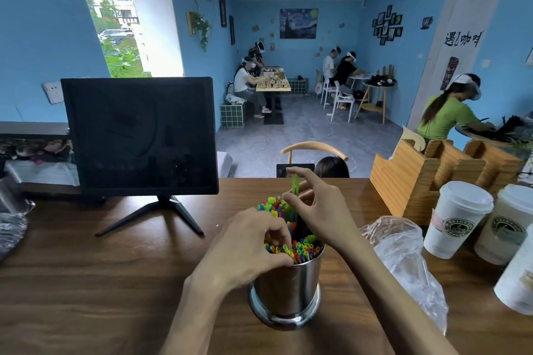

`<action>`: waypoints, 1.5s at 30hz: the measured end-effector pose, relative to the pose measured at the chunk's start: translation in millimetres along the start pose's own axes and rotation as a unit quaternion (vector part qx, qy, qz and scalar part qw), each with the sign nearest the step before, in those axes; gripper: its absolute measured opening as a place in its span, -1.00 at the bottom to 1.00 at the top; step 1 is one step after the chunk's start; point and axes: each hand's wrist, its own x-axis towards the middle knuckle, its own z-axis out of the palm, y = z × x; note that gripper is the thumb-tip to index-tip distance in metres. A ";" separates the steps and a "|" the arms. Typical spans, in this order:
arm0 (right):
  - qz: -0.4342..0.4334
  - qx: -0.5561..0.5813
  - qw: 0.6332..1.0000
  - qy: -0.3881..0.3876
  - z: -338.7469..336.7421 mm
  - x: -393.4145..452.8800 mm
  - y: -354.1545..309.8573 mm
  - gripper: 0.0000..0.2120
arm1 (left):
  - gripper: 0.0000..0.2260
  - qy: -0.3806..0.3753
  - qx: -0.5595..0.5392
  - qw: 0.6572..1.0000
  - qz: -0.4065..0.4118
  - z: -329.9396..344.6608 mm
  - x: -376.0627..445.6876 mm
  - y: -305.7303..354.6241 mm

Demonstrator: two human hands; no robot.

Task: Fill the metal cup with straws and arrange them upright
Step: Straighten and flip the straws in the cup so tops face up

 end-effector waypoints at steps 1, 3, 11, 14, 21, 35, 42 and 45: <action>0.000 0.000 1.000 -0.001 -0.1 0.2 0.1 -0.56 | -0.72 -0.002 0.002 1.000 0.000 -0.4 0.0 0.5; -0.001 0.001 1.000 -0.003 -0.4 0.5 -0.3 -0.57 | -0.66 -0.013 0.003 1.000 0.002 -1.8 -0.3 2.2; -0.007 0.012 1.000 -0.013 0.1 -3.7 0.4 -0.67 | -0.73 -0.004 0.024 1.000 -0.009 0.9 0.6 8.0; -0.004 0.017 1.000 -0.018 0.2 -4.6 -0.1 -0.70 | -0.76 -0.009 0.038 0.999 -0.010 -0.4 0.5 10.1; 0.005 0.021 1.000 -0.023 -2.4 -6.4 -1.5 -0.71 | -0.85 -0.004 0.049 0.999 -0.016 -9.6 2.9 15.0; 0.007 0.017 0.999 -0.036 -6.6 -9.1 -2.6 -0.69 | -0.84 0.039 -0.057 0.997 -0.035 -17.7 -0.5 14.8; 0.010 0.036 0.998 -0.046 -10.9 -14.5 -5.0 -0.64 | -0.88 0.108 -0.104 0.986 -0.068 -31.0 -1.8 17.4; 0.010 0.030 0.998 -0.057 -11.9 -15.7 -5.2 -0.64 | -0.88 0.143 -0.120 0.981 -0.059 -44.9 -5.9 21.8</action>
